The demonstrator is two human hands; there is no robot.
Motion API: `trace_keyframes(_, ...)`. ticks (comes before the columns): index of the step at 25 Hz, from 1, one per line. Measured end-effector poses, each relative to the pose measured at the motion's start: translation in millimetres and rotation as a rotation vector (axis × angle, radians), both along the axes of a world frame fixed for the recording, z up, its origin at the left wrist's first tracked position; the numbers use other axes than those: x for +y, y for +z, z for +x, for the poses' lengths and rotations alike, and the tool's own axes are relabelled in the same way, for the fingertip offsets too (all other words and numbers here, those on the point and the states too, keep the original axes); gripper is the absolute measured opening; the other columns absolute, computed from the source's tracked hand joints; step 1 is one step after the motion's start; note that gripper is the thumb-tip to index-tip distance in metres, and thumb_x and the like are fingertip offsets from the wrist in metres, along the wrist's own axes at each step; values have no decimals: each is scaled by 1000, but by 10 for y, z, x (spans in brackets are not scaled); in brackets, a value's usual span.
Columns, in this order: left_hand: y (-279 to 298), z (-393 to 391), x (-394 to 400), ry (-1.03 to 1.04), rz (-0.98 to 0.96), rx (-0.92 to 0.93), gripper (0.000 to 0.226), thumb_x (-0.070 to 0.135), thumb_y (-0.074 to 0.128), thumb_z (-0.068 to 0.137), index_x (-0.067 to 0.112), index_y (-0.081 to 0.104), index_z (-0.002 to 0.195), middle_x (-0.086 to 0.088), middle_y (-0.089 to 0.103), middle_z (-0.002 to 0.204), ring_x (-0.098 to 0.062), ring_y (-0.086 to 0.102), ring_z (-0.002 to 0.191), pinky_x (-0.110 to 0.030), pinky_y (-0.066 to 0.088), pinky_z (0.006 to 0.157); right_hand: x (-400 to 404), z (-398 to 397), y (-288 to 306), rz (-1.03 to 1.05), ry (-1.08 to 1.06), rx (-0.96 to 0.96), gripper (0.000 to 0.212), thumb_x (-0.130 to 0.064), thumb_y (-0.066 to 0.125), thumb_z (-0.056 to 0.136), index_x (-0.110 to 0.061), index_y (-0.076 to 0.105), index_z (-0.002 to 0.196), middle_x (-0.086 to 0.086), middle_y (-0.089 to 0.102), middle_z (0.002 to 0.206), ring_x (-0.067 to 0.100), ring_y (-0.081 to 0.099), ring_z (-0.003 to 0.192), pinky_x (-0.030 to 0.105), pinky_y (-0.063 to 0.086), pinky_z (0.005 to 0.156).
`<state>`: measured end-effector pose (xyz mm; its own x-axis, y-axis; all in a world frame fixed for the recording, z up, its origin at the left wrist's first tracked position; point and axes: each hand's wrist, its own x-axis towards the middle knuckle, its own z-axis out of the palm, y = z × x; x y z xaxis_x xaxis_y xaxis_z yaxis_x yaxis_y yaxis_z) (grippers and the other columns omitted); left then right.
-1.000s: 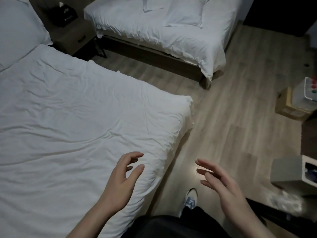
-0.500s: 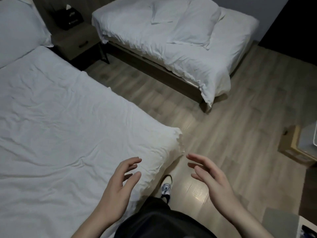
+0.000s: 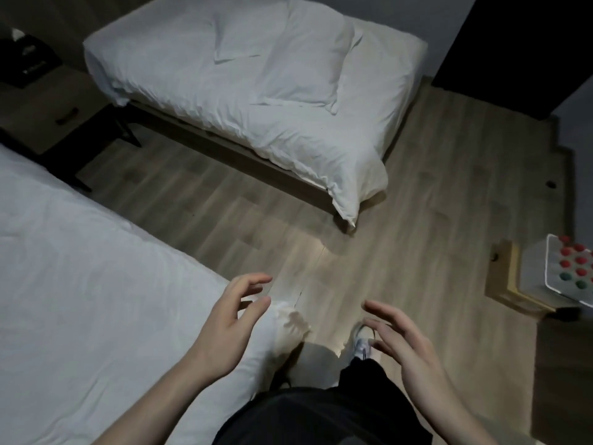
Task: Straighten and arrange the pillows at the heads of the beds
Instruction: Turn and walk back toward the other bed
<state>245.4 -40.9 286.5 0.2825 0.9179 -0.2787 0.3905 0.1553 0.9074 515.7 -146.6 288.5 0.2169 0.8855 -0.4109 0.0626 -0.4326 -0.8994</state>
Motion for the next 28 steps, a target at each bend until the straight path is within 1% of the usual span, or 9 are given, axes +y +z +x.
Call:
trace_keyframes(3,-125,410,396,97,-3,13,25,23,56,105,37,63,124,17,61,134,0,54,129,-21,43,102,694,446,-78,-13,103,35,30,-29,58,101,-40,71,126,-5,75,121,10,67,121,48,48,113)
trace_keyframes(6,-131,923,702,239,-45,6,25,23,55,104,38,65,121,17,63,130,2,55,126,-19,43,102,1383,965,-1,17,219,71,37,-37,59,93,-33,71,128,-13,73,127,7,65,125,48,47,114)
trace_keyframes(10,-106,1487,1059,403,-40,13,28,22,56,104,45,65,118,17,65,128,2,56,124,-5,42,94,2422,1591,-18,25,337,74,37,-56,71,88,-38,75,120,12,71,115,27,66,119,52,51,110)
trace_keyframes(12,-37,1615,1216,506,-62,5,26,23,54,104,39,67,121,17,66,127,1,57,124,-2,41,93,2916,1763,-16,21,430,80,22,-36,66,99,-41,74,119,20,67,116,32,64,118,52,50,110)
trace_keyframes(15,56,1718,1665,585,-27,20,27,21,54,104,33,67,124,17,66,127,2,57,124,-3,41,95,3581,1853,8,28,507,91,31,-17,56,105,-33,72,126,13,70,118,23,67,119,50,49,112)
trace_keyframes(18,3,1746,2400,571,-9,23,26,21,53,105,34,65,124,16,65,130,3,56,126,-15,42,103,4194,1839,-1,22,526,90,30,-14,56,105,-28,72,126,16,69,119,25,66,117,49,51,110)
trace_keyframes(21,-53,1708,3276,516,9,11,22,28,55,105,34,65,125,13,63,132,-1,56,127,-18,40,102,4759,1853,-48,18,442,105,28,-23,62,99,-25,73,125,-3,74,122,16,68,117,44,55,106)
trace_keyframes(23,-56,1666,3816,457,36,8,23,32,55,103,35,65,124,12,63,131,-2,57,127,-20,41,102,5093,1846,-43,48,373,114,38,-31,60,92,-22,72,127,-5,73,127,17,68,122,39,58,101)
trace_keyframes(28,-24,1652,5123,348,60,44,19,32,56,104,37,65,121,13,64,127,-2,58,123,-18,43,100,6021,1841,-49,63,273,140,32,-8,52,103,-21,70,127,-7,73,129,17,68,122,43,57,101)
